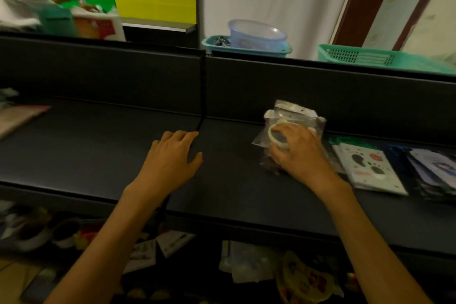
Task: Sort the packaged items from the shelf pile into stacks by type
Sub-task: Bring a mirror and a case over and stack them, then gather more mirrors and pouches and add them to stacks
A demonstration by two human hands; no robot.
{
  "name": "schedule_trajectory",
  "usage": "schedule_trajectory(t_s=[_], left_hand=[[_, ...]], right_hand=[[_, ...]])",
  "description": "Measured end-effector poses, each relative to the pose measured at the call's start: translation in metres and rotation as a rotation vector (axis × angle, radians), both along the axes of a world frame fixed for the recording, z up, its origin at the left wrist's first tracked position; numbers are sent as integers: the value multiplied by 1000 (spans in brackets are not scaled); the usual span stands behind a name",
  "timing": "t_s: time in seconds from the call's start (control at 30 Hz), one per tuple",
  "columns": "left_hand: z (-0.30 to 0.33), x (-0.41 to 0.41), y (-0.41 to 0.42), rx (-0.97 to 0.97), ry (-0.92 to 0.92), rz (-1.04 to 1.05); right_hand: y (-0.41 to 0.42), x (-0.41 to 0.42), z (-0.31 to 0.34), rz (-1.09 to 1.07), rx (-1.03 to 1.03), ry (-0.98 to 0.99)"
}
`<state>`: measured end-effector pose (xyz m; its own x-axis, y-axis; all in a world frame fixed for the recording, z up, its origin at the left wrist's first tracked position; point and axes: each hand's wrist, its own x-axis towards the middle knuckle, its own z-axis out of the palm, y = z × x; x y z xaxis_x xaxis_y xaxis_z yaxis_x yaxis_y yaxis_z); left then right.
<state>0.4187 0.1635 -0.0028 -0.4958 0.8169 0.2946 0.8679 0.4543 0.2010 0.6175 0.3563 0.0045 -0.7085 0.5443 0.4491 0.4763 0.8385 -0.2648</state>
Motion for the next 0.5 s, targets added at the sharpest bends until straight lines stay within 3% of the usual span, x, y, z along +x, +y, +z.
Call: schedule_trajectory(t_s=[0.27,0.5], left_hand=[[-14,-99,-131,-49,15,32],[-18,-174,-213,-26,-22,80]], right_hand=[[-134,-112,-24,65,-31,-65],[-200,-206,-22,143,-29,-97]])
